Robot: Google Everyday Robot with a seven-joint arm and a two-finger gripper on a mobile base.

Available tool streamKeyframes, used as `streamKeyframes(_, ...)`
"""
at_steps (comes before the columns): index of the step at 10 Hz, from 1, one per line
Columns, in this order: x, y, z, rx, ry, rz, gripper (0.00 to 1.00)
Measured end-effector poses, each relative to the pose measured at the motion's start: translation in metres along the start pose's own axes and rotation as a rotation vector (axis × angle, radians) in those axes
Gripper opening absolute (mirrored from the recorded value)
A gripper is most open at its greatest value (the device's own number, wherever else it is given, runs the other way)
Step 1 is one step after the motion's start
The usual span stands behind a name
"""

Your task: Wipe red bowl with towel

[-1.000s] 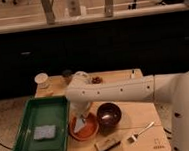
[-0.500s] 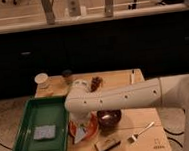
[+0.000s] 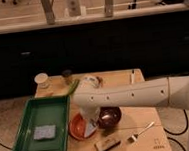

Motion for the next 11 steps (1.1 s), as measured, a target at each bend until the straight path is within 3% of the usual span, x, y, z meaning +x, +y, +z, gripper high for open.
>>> streamKeyframes(2, 0.018, -0.003, 0.006, -0.018, 0.002, 0.004, 0.00)
streamKeyframes(4, 0.024, -0.020, 0.004, -0.012, 0.010, -0.026, 0.00)
streamKeyframes(8, 0.006, -0.073, -0.004, 0.030, 0.018, -0.132, 0.00)
streamKeyframes(11, -0.012, -0.077, -0.004, 0.038, 0.007, -0.136, 0.00)
